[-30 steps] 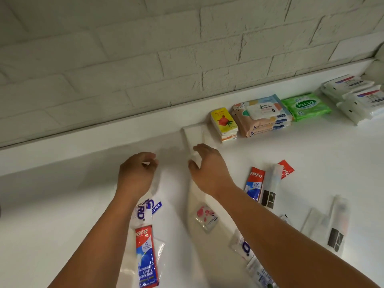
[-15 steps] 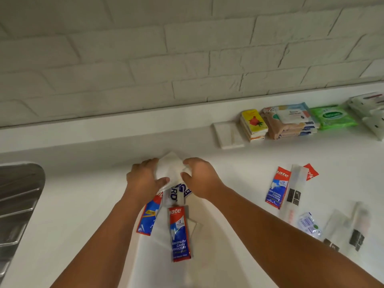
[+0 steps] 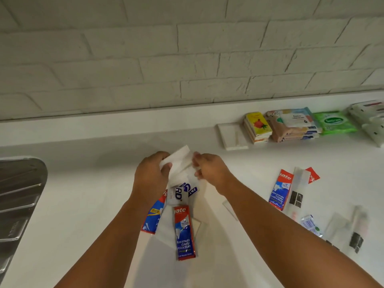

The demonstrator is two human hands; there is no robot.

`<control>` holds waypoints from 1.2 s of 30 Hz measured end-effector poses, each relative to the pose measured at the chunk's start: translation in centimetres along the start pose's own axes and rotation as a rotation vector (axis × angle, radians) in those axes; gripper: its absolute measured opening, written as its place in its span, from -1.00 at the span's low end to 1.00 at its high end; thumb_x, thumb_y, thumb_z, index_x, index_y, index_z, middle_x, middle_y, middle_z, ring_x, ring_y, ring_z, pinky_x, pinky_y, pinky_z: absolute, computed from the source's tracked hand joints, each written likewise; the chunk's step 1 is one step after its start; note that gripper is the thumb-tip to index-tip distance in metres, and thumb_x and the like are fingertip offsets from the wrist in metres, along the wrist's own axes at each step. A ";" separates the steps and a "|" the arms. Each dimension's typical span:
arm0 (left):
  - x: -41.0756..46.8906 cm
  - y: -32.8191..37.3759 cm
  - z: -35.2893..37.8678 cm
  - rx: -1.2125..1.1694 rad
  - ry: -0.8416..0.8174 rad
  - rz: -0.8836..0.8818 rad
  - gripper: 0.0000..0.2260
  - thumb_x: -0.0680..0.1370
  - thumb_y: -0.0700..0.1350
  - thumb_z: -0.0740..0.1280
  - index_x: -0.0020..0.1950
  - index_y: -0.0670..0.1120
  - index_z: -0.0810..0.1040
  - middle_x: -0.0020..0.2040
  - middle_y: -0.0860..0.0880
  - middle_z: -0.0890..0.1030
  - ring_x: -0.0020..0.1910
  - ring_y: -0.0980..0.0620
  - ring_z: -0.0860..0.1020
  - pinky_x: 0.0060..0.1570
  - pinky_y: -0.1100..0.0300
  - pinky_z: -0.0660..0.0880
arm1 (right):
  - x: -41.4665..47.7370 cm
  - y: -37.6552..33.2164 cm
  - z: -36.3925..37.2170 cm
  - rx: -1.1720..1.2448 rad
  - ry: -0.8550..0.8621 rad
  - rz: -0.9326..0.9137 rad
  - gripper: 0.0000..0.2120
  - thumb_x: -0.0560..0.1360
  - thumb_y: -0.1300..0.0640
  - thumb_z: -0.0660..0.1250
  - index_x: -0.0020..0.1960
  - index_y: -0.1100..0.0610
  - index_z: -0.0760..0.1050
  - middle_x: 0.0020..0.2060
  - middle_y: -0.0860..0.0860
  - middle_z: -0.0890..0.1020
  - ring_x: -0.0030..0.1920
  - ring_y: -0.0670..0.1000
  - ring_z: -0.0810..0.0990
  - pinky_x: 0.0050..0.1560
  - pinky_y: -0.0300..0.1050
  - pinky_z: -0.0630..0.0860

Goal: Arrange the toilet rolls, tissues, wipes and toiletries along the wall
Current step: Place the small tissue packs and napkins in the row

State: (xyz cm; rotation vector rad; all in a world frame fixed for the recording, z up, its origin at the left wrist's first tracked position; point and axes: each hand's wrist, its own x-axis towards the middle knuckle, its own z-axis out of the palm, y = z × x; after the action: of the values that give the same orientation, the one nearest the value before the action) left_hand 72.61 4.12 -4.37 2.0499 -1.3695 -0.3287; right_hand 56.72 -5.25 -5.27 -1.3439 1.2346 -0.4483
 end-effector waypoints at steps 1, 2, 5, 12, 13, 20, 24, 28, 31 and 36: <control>0.0 0.6 0.0 -0.013 0.024 0.034 -0.85 0.58 -0.14 0.37 0.15 -0.04 0.61 0.01 0.07 0.66 0.04 -0.03 0.57 0.04 0.12 0.47 | -0.2 -0.4 -0.5 0.139 -0.011 0.071 -0.52 0.59 -0.16 0.21 -0.05 0.28 0.55 -0.17 0.16 0.60 -0.26 0.13 0.57 -0.07 0.09 0.57; 0.0 1.1 0.1 -0.030 0.040 0.069 -0.87 0.57 -0.17 0.38 0.10 -0.02 0.62 -0.05 0.15 0.63 0.03 -0.01 0.56 0.04 0.11 0.46 | -0.3 -0.7 -1.2 0.251 -0.032 0.133 -0.49 0.60 -0.19 0.19 -0.07 0.28 0.54 -0.19 0.19 0.59 -0.30 0.16 0.56 -0.15 0.07 0.56; 0.3 2.2 0.7 -0.109 0.060 0.195 -0.82 0.52 -0.23 0.40 -0.01 0.05 0.63 -0.13 0.35 0.54 0.03 0.04 0.55 0.11 -0.01 0.49 | -1.0 -1.3 -3.1 0.404 -0.110 0.242 -0.49 0.60 -0.17 0.21 -0.07 0.32 0.53 -0.23 0.26 0.59 -0.34 0.19 0.58 -0.28 -0.01 0.55; 2.4 3.9 4.4 -0.034 0.166 0.265 -0.70 0.44 -0.31 0.45 0.03 0.07 0.67 0.38 0.07 0.52 0.34 -0.11 0.43 0.31 -0.08 0.37 | -1.5 0.1 -6.7 0.444 -0.034 0.077 -0.93 0.56 0.29 0.28 -0.03 0.29 0.52 -0.26 0.18 0.55 -0.44 0.03 0.46 -0.45 -0.15 0.37; 2.5 4.4 4.8 -0.056 0.162 0.231 -0.65 0.48 -0.29 0.45 0.18 0.06 0.63 0.42 0.05 0.48 0.36 -0.09 0.41 0.32 -0.03 0.38 | -1.5 0.4 -7.1 0.470 -0.021 0.058 -0.93 0.56 0.29 0.30 -0.06 0.29 0.53 -0.26 0.17 0.55 -0.43 0.02 0.46 -0.44 -0.15 0.37; 3.7 8.9 7.7 -0.671 -0.050 -0.339 -0.86 0.62 -0.14 0.31 0.14 -0.03 0.62 -0.02 0.01 0.69 -0.22 0.07 0.64 -0.06 0.11 0.59 | -0.7 1.3 -9.4 0.706 0.109 0.020 -0.95 0.56 0.33 0.30 0.00 0.32 0.49 -0.33 0.15 0.47 -0.38 0.02 0.47 -0.31 -0.12 0.45; 4.3 10.1 9.8 -0.674 -0.161 -0.372 -0.92 0.58 -0.16 0.39 -0.06 -0.12 0.67 -0.31 -0.05 0.64 -0.35 0.05 0.57 -0.20 0.12 0.60 | 0.0 1.5 -10.6 0.721 0.167 0.027 -0.94 0.55 0.33 0.32 -0.09 0.32 0.51 -0.37 0.13 0.53 -0.38 0.05 0.48 -0.31 -0.09 0.49; 6.3 10.8 11.6 -0.633 -0.126 -0.398 -0.90 0.56 -0.18 0.42 -0.15 -0.10 0.67 -0.32 -0.09 0.66 -0.36 0.04 0.59 -0.18 0.10 0.63 | 1.5 2.6 -12.2 0.309 0.304 0.006 -0.82 0.56 0.24 0.30 0.11 0.23 0.61 -0.17 0.13 0.66 -0.25 0.08 0.60 -0.11 -0.01 0.62; 8.3 10.6 13.0 -0.562 -0.126 -0.387 -0.81 0.54 -0.16 0.44 -0.28 -0.04 0.64 -0.39 -0.06 0.63 -0.39 0.02 0.58 -0.16 0.03 0.63 | 1.9 3.1 -13.1 -0.072 0.366 -0.046 -0.68 0.57 0.15 0.26 0.30 0.13 0.54 0.19 0.04 0.63 0.15 0.08 0.60 0.30 -0.02 0.49; 10.5 10.1 14.7 -0.385 -0.168 -0.356 -0.74 0.52 -0.13 0.45 -0.39 -0.05 0.61 -0.48 0.00 0.59 -0.42 0.01 0.55 -0.13 0.04 0.61 | 1.9 3.4 -13.6 -0.316 0.347 -0.079 -0.59 0.57 0.14 0.26 0.41 0.16 0.42 0.35 0.10 0.51 0.31 0.12 0.50 0.38 -0.03 0.40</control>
State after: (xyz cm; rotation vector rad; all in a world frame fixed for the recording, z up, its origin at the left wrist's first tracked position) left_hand 61.88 -13.22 -7.71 1.9576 -0.9326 -0.8653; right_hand 44.53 -12.48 -5.88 -1.6338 1.5904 -0.5772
